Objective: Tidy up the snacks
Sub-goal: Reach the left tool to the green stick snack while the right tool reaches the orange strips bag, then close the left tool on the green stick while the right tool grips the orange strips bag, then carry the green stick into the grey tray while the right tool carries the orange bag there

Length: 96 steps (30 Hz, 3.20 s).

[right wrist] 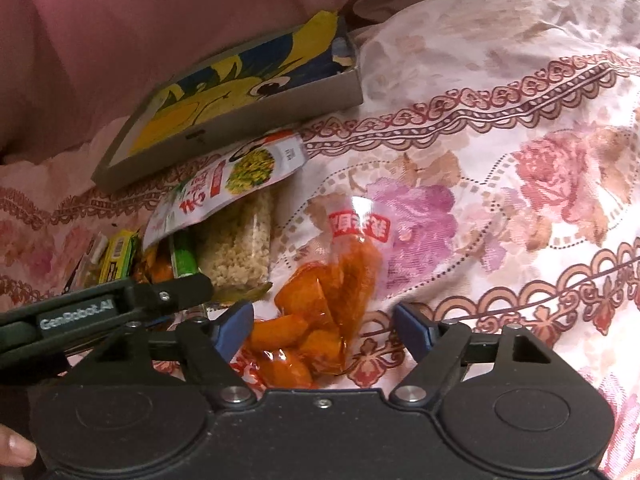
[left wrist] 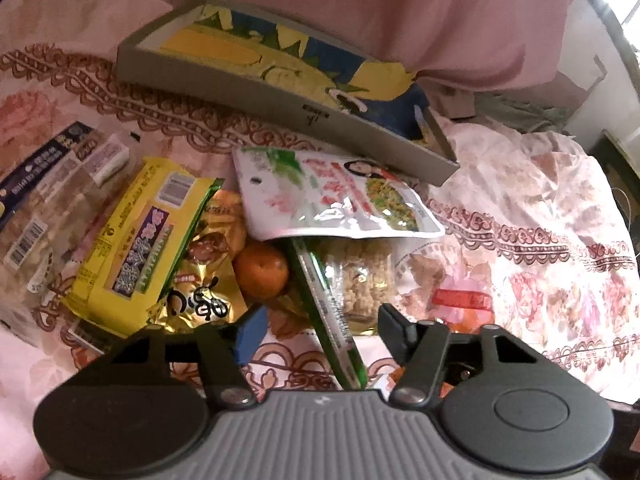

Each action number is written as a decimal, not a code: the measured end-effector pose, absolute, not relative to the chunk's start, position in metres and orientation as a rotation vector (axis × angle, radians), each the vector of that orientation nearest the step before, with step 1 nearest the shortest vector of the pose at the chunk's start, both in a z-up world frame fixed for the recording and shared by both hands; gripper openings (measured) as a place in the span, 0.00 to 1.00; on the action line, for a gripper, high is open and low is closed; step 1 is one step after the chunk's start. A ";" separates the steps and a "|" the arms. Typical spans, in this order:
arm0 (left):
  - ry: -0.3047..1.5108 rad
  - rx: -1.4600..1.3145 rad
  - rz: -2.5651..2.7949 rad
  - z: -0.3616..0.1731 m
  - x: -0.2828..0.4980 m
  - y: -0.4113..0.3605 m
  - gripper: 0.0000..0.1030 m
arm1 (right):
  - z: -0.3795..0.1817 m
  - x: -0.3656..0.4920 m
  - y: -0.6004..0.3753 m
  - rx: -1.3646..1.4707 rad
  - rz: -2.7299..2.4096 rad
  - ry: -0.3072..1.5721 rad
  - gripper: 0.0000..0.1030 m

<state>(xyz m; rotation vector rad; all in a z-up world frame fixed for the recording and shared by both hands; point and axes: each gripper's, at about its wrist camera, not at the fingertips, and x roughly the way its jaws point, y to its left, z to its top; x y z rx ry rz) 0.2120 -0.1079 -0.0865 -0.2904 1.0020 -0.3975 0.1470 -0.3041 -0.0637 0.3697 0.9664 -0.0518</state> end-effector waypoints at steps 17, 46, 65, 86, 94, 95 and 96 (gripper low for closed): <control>1.075 -0.228 -0.430 -0.092 0.213 -0.107 0.20 | -0.059 0.146 -0.293 0.299 0.045 0.950 0.51; 1.231 -0.449 -0.489 -0.083 0.191 -0.063 0.18 | -0.028 0.126 -0.293 0.317 0.095 0.854 0.38; 1.045 -0.477 -0.532 -0.021 0.186 -0.056 0.18 | 0.000 0.133 -0.310 0.434 0.136 0.661 0.37; 0.810 -0.400 -0.429 0.002 0.372 -0.105 0.18 | -0.044 0.310 -0.357 0.747 -0.017 0.455 0.36; 0.875 -0.320 -0.380 -0.037 0.399 -0.124 0.18 | -0.082 0.329 -0.353 0.752 -0.058 0.535 0.33; 0.879 -0.317 -0.380 -0.039 0.399 -0.124 0.18 | -0.083 0.329 -0.353 0.756 -0.060 0.537 0.33; 0.883 -0.315 -0.380 -0.042 0.399 -0.125 0.18 | -0.084 0.329 -0.353 0.756 -0.061 0.541 0.33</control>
